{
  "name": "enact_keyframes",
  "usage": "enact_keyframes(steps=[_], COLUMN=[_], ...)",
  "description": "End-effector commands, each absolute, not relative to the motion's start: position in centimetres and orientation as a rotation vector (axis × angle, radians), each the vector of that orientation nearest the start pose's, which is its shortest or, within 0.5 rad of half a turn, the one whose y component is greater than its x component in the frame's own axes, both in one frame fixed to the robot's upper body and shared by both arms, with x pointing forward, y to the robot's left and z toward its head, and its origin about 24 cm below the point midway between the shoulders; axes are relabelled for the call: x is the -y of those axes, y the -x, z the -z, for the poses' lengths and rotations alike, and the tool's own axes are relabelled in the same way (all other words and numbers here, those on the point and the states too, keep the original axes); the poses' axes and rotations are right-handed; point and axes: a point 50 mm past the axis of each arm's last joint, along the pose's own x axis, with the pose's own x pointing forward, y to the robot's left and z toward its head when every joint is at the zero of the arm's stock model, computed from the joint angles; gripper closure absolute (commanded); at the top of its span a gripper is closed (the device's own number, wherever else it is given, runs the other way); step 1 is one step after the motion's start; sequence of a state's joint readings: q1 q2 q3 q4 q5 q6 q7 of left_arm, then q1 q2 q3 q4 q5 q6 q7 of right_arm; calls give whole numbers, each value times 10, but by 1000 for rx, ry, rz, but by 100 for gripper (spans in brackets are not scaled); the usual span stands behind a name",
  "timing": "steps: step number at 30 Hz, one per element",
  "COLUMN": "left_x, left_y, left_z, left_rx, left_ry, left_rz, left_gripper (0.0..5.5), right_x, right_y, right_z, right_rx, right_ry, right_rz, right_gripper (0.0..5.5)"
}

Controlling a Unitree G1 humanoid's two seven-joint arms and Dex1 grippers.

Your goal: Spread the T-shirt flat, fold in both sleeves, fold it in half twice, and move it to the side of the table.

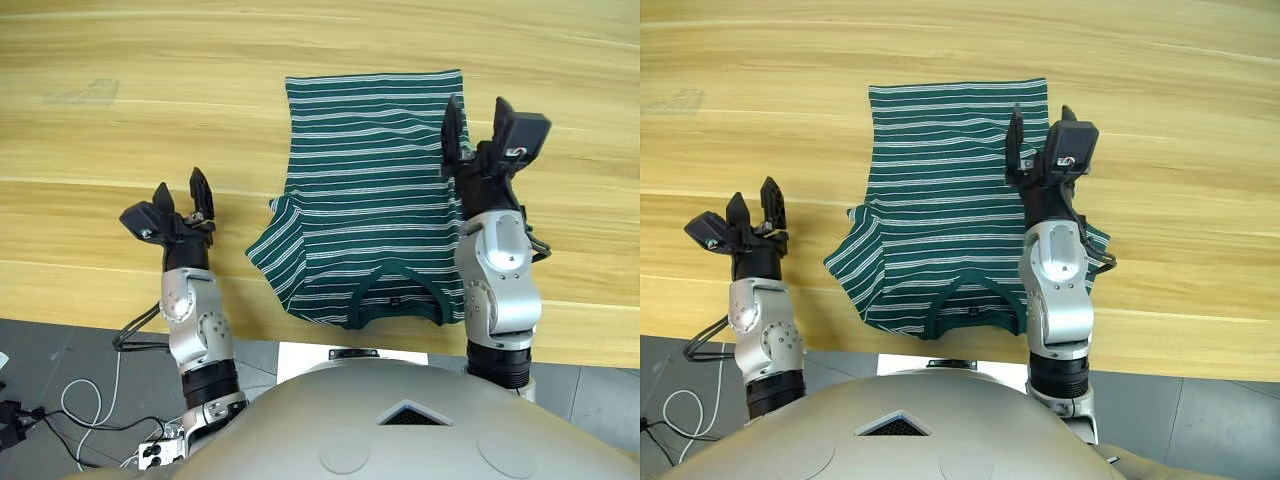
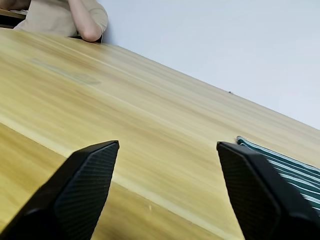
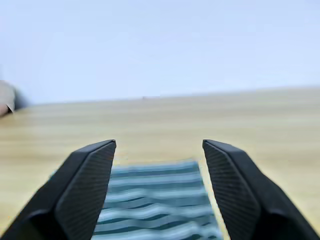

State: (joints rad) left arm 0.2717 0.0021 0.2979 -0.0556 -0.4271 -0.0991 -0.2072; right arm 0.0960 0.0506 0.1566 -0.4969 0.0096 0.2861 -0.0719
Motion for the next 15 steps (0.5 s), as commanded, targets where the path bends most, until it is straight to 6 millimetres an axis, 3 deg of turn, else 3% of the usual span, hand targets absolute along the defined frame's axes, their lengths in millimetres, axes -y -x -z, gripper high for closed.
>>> enact_keyframes(steps=[1,4,6,11,15], left_x=[-231,-223,-216,-211,-207], left_y=[-179,-188,-195,-210,-219], left_z=[-13,-16,-18,-22,-24], left_rx=[25,31,34,49,62], left_ry=[350,346,343,361,368], left_rz=[-217,-174,-124,-106,-93], left_gripper=[187,187,187,187,187], right_x=[93,82,88,110,102], right_y=[-226,-229,-231,-259,-277], right_z=[-113,-59,-39,-29,-31], right_rx=[156,-69,-137,-208,-272], right_ry=[32,162,228,300,289], right_rz=[-264,-397,-408,-412,-461], right_gripper=[229,229,229,229,229])
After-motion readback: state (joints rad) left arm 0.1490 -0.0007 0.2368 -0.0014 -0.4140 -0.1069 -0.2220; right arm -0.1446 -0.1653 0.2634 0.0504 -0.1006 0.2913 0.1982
